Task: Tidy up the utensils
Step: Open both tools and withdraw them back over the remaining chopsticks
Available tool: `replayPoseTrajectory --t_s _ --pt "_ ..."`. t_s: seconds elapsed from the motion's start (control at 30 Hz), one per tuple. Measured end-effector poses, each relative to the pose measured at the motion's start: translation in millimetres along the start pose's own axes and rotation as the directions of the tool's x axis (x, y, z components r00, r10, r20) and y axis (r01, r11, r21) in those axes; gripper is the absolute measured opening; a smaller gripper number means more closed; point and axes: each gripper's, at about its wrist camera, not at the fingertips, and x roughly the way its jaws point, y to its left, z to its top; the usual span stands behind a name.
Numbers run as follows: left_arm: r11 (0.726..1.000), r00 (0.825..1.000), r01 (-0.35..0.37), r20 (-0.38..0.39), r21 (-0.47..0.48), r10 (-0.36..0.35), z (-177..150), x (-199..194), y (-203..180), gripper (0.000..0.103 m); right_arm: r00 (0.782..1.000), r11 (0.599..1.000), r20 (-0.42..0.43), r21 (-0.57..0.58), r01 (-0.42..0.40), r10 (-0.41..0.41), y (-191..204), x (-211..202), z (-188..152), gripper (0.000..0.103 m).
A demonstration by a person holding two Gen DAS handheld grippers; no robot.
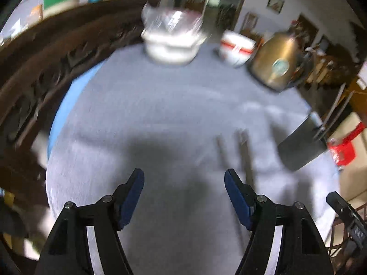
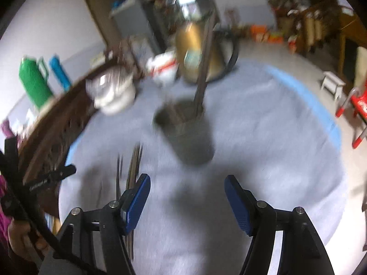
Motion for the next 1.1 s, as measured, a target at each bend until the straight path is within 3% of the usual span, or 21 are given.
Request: replayPoseTrajectory --t_s 0.13,0.33,0.83,1.1 --pt "0.999 0.998 -0.042 -0.052 0.006 0.042 -10.7 16.1 2.8 0.073 0.996 0.999 -0.081 -0.019 -0.026 0.025 19.9 20.3 -19.0 0.071" --pt "0.999 0.997 -0.033 -0.07 0.027 0.035 -14.7 19.4 -2.4 0.073 0.992 0.998 -0.122 -0.049 -0.044 0.038 38.1 28.4 -28.2 0.071" --pt "0.998 0.993 -0.054 -0.1 0.043 0.058 -16.2 27.1 -5.5 0.073 0.988 0.996 -0.144 -0.065 -0.066 0.056 47.5 38.3 -30.5 0.071" --pt "0.998 0.993 -0.058 -0.099 -0.011 0.056 -16.8 27.9 4.8 0.073 0.98 0.99 -0.178 -0.098 -0.106 0.088 64.1 58.0 -24.6 0.07"
